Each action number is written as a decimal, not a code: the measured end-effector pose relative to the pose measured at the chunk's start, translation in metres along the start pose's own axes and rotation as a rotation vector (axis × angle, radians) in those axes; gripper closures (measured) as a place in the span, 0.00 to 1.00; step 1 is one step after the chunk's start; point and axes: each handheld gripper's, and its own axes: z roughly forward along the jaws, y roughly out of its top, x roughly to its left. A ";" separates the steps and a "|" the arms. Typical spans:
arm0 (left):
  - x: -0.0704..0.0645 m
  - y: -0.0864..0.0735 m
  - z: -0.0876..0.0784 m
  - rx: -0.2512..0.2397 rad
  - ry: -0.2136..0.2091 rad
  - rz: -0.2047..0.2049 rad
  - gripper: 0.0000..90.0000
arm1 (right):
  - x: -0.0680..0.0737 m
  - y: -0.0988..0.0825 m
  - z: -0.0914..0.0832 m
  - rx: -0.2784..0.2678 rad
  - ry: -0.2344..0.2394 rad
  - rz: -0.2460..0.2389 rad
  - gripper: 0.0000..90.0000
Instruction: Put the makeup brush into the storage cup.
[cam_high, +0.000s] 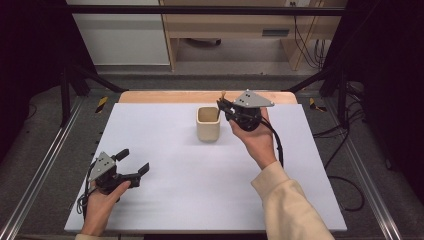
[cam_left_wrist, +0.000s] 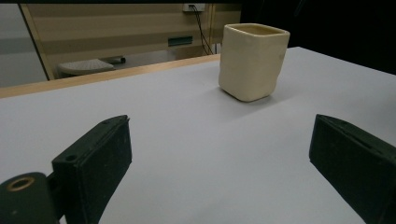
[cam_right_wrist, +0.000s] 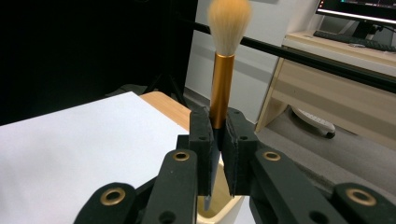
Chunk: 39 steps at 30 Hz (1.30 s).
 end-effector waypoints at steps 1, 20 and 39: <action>0.000 0.000 0.000 0.000 -0.001 0.001 0.06 | -0.001 0.001 0.001 -0.002 -0.001 -0.003 0.93; -0.001 0.001 0.000 -0.004 -0.001 0.011 0.06 | -0.004 0.007 0.015 -0.015 -0.015 -0.024 0.93; 0.000 0.001 0.000 -0.005 -0.001 0.010 0.05 | 0.003 0.004 0.024 -0.005 -0.001 -0.039 0.93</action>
